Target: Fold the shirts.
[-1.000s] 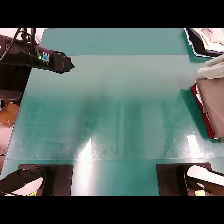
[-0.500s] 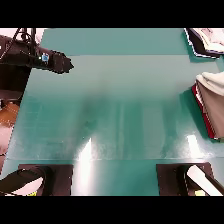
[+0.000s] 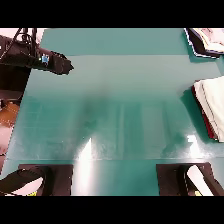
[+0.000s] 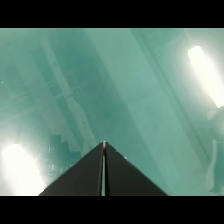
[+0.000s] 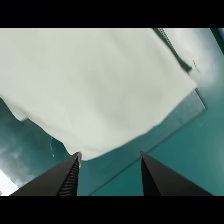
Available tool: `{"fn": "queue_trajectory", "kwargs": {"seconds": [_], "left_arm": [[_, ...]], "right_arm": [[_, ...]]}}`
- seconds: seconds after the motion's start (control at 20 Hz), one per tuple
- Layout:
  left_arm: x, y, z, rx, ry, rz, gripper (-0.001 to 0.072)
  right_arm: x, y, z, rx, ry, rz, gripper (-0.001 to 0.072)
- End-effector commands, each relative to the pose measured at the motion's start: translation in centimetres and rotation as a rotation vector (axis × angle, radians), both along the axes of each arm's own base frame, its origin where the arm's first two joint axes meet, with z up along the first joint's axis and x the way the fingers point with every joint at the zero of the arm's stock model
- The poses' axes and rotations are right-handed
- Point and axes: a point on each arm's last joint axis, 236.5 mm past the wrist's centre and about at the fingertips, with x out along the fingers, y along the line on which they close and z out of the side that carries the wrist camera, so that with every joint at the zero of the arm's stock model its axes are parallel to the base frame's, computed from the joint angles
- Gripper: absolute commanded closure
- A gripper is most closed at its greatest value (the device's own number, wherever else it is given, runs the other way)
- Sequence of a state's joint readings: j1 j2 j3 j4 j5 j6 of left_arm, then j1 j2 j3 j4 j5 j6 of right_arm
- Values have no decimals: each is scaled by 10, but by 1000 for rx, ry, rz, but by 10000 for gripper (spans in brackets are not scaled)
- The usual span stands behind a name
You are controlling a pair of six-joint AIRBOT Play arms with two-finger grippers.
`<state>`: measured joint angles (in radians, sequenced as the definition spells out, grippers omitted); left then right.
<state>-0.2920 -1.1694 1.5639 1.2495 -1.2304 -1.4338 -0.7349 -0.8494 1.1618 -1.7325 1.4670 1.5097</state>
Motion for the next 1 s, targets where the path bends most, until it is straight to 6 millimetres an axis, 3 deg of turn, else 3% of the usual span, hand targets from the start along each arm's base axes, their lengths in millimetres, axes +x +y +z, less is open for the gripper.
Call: {"fn": "queue_trajectory", "kwargs": {"seconds": [0.0, 0.05, 0.2, 0.35, 0.4, 0.45, 0.5, 0.55, 0.75, 0.95], "left_arm": [[0, 0, 0, 1, -1, -1, 683], [1, 0, 1, -1, -5, 0, 683], [-3, 0, -3, 2, 19, -3, 683], [-4, -1, -2, -3, 22, -4, 683], [-3, -1, -1, -6, 16, -2, 683], [-2, -1, -1, -8, 12, -1, 683], [-2, -1, -1, -8, 11, -1, 683], [-2, -1, -1, -8, 11, -1, 683], [-2, -1, -1, -8, 11, -1, 683], [-2, -1, -1, -8, 11, -1, 683]], "right_arm": [[11, 22, -1, 93, -63, 1, 261], [31, 41, 6, 162, -148, 41, 262], [94, 121, 44, 461, -444, 205, 262], [123, 177, 87, 677, -644, 324, 265], [128, 190, 94, 708, -665, 358, 297], [129, 201, 96, 725, -662, 389, 429], [130, 212, 96, 733, -650, 427, 619], [131, 223, 96, 736, -641, 472, 693], [133, 261, 100, 758, -626, 594, 693], [130, 286, 101, 784, -604, 666, 694]]}}
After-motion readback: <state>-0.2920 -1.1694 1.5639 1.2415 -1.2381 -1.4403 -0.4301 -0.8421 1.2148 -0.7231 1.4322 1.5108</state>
